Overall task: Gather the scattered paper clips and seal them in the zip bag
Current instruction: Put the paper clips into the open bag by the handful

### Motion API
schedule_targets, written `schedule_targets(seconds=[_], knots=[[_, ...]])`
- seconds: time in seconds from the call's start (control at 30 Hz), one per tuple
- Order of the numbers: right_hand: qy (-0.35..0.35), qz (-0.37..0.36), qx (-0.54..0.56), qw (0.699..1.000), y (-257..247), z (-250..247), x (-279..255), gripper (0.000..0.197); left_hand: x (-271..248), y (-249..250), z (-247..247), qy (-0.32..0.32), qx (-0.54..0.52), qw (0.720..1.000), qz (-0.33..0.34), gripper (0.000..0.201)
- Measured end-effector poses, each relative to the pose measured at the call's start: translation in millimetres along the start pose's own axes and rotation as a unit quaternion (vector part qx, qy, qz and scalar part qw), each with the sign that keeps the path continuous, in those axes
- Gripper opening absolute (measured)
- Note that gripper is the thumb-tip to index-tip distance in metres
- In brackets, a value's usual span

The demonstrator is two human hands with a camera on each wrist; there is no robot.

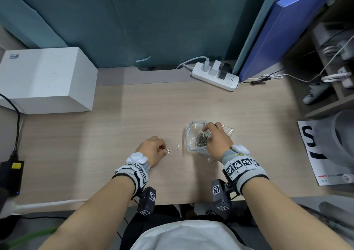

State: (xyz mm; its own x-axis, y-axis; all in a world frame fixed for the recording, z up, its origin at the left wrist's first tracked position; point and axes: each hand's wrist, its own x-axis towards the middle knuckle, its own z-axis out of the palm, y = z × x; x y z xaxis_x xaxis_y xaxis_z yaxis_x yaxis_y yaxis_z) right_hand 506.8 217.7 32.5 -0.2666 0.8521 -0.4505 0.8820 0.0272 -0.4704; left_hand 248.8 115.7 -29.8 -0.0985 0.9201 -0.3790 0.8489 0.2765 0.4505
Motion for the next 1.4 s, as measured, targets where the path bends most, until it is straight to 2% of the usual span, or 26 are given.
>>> schedule_targets(seconds=[0.1,0.27,0.33,0.43,0.67,0.83,0.97,1.1,1.2,1.3,1.4], knots=[[0.001,-0.004,0.002,1.0,0.0,0.9,-0.2,0.046,-0.7,-0.2,2.3,-0.019,0.012,1.0,0.005,0.025],[-0.004,-0.01,-0.001,1.0,0.1,1.0,-1.5,0.044,3.5,10.8,2.6,-0.027,0.094,0.994,0.048,0.003],[-0.006,-0.008,0.0,1.0,0.9,-0.1,-1.7,0.043,3.4,14.0,2.3,-0.015,0.133,0.989,0.054,0.001],[-0.007,-0.007,0.0,1.0,2.4,-1.1,-2.0,0.042,4.1,16.0,6.2,-0.02,0.168,0.984,0.052,0.004],[-0.013,-0.003,0.003,1.0,2.6,-0.6,-2.5,0.047,12.0,20.6,7.0,-0.087,0.202,0.975,0.032,0.02],[-0.015,0.005,0.008,1.0,1.5,-3.0,-4.0,0.046,9.9,20.1,1.9,-0.092,0.15,0.984,0.043,0.008],[-0.012,0.005,0.007,1.0,3.1,-1.9,-3.0,0.047,13.5,43.0,-8.9,0.008,-0.034,0.998,0.057,0.015],[-0.004,-0.005,0.002,1.0,2.5,2.2,-2.8,0.047,29.5,87.1,-21.2,0.028,-0.144,0.981,0.128,0.016],[-0.002,-0.007,0.001,1.0,1.5,1.2,-1.9,0.047,39.1,80.8,-26.2,0.049,-0.121,0.983,0.13,0.02],[-0.007,0.0,0.002,1.0,1.9,-1.0,-1.5,0.047,39.2,44.3,-23.1,0.043,-0.059,0.991,0.111,0.024],[-0.009,0.005,0.002,1.0,3.7,-0.5,-1.0,0.046,33.2,19.1,-11.3,0.005,0.032,0.985,0.172,0.034]])
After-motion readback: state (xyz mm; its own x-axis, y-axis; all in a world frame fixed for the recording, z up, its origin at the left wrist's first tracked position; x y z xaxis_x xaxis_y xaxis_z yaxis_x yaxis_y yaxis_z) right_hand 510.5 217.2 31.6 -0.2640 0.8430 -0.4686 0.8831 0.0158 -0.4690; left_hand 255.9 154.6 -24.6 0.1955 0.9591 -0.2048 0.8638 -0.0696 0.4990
